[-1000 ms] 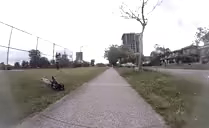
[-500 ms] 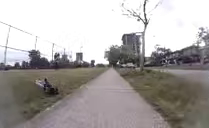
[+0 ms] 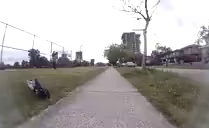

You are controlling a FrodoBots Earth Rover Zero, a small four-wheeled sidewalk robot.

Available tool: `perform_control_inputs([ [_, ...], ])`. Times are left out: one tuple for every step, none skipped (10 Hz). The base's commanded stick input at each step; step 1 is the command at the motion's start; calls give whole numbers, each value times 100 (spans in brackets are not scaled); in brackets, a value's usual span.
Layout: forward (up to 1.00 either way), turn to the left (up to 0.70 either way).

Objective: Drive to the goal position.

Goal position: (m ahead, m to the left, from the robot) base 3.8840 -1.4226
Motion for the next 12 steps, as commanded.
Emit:
perform_control_inputs([
  [70,0],
  [70,0],
  [70,0],
  [70,0],
  [70,0],
  [70,0],
  [70,0],
  [70,0],
  [70,0],
  [70,0],
  [70,0],
  [70,0],
])
